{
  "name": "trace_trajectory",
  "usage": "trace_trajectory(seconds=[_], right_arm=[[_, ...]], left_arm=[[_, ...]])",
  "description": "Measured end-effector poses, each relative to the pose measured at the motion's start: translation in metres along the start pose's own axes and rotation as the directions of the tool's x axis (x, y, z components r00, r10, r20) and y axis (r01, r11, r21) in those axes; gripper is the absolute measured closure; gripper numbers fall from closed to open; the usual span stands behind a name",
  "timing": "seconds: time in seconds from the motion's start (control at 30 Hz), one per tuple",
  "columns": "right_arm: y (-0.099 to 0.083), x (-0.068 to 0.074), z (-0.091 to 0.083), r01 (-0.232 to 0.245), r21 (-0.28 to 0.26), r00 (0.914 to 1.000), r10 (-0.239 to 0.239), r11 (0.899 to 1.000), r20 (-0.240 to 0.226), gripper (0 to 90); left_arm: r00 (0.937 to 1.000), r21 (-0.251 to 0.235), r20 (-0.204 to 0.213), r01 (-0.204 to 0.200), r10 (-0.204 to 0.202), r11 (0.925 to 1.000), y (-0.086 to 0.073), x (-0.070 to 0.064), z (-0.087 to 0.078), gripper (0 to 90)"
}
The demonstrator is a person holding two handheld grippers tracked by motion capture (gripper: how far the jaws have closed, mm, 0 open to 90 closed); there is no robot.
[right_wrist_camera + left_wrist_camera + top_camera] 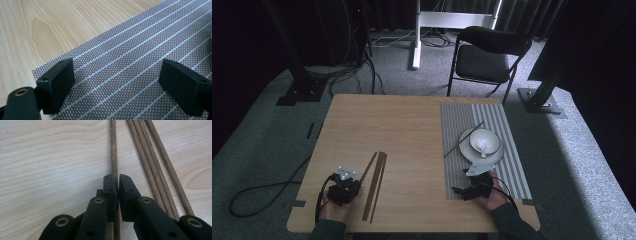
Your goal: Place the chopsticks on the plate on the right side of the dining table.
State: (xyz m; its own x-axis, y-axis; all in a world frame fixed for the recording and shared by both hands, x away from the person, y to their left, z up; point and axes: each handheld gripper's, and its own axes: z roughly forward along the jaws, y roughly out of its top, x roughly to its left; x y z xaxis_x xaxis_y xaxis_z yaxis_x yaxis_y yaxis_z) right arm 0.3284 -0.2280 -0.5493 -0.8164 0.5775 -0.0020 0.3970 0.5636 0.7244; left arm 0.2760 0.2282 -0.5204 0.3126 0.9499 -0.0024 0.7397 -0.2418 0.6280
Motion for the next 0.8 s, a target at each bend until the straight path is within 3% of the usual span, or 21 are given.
trace_trajectory(seconds=[0.6, 0.8], right_arm=[[0.0, 0.0, 0.0, 0.0, 0.0, 1.0, 0.0, 1.0, 0.0, 12.4], [0.0, 0.0, 0.0, 0.0, 0.0, 1.0, 0.0, 1.0, 0.0, 12.4]], left_arm=[[0.9999, -0.07, 0.003, -0.015, 0.016, 0.9974, 0.018, -0.003, -0.012, 84.4], [0.9989, -0.094, 0.02, -0.04, 0.042, 0.9948, 0.028, -0.007, -0.014, 84.4]])
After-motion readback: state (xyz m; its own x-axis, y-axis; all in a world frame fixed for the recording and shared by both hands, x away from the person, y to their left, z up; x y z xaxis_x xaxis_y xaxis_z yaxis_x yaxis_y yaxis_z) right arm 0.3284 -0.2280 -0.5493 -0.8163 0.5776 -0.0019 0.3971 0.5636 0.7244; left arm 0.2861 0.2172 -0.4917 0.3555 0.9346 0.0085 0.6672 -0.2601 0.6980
